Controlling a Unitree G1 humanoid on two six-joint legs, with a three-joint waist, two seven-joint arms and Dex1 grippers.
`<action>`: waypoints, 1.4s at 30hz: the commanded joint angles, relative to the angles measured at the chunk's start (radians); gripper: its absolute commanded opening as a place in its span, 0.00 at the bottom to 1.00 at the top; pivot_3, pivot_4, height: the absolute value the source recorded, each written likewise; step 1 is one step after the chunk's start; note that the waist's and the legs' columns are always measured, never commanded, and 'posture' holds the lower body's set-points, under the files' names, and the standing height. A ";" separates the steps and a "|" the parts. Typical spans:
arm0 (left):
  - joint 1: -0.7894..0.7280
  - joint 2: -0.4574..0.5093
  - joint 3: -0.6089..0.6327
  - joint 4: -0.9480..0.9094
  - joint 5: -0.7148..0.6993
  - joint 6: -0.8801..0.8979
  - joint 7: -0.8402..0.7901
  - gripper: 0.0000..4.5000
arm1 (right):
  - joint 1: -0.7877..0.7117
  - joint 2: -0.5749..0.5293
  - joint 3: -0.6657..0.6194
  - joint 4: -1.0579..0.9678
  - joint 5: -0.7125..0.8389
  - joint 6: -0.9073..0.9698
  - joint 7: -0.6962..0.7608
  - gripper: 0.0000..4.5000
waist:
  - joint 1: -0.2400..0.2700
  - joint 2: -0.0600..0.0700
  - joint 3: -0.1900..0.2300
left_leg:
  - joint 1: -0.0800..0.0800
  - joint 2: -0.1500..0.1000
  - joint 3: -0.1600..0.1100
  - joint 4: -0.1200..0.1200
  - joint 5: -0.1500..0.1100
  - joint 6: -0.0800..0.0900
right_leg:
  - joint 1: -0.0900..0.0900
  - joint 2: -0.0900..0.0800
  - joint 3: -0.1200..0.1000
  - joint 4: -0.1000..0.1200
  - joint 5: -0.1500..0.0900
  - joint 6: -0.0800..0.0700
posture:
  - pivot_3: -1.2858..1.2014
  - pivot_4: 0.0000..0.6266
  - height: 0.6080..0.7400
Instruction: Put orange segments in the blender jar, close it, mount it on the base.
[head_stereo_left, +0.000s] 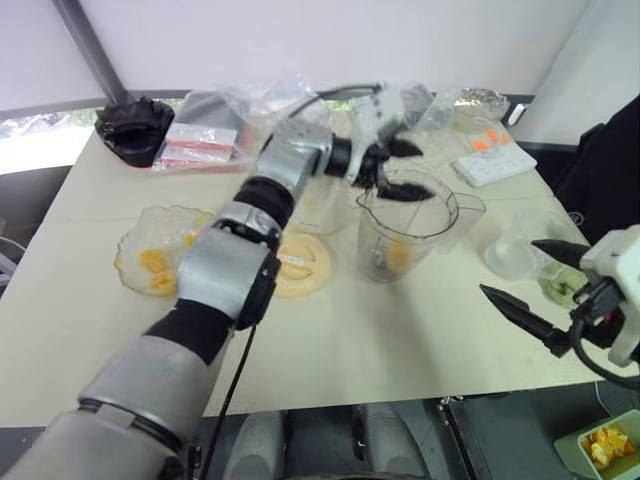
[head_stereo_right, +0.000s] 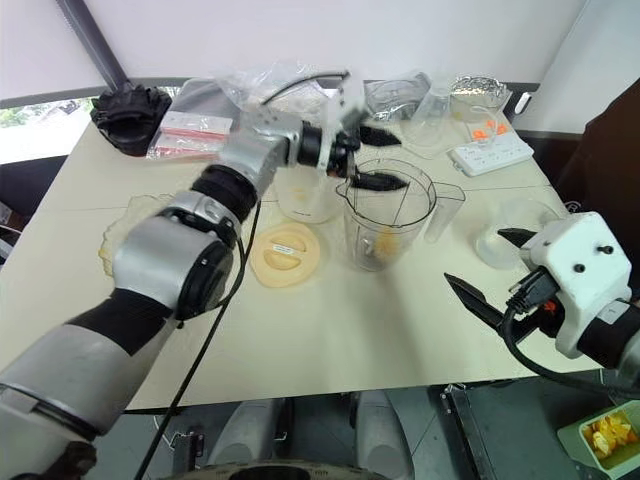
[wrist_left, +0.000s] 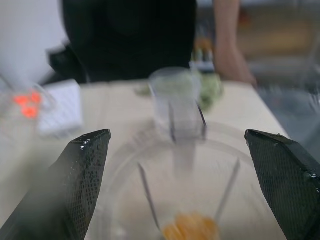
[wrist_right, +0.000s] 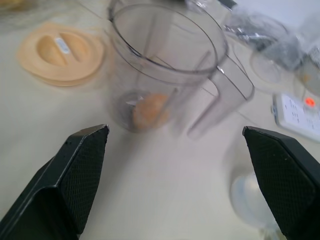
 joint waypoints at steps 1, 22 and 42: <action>0.006 0.067 0.042 -0.116 -0.056 0.042 -0.019 0.99 | 0.057 0.042 0.029 0.065 -0.132 -0.110 0.012 1.00 | -0.002 0.001 0.000 | 0.001 0.000 0.000 0.000 0.000 0.000 | 0.000 0.000 0.000 0.000 0.000 0.000 | 0.52 0.24 1.00; 0.754 0.282 -0.119 -1.098 -0.092 0.443 0.170 0.99 | -0.243 0.148 0.378 0.977 -0.586 -0.589 -0.034 1.00 | -0.025 0.003 -0.001 | 0.008 0.000 -0.001 0.000 0.000 0.000 | 0.008 0.001 0.000 0.001 0.000 -0.001 | 0.52 0.24 1.00; 0.829 0.341 -0.158 -1.185 -0.123 0.443 0.250 0.99 | -0.553 0.175 0.467 1.454 -0.698 -0.850 -0.147 1.00 | -0.030 0.005 -0.002 | 0.010 0.000 0.000 0.000 0.000 0.000 | 0.010 0.001 0.001 0.000 0.000 -0.001 | 0.52 0.24 1.00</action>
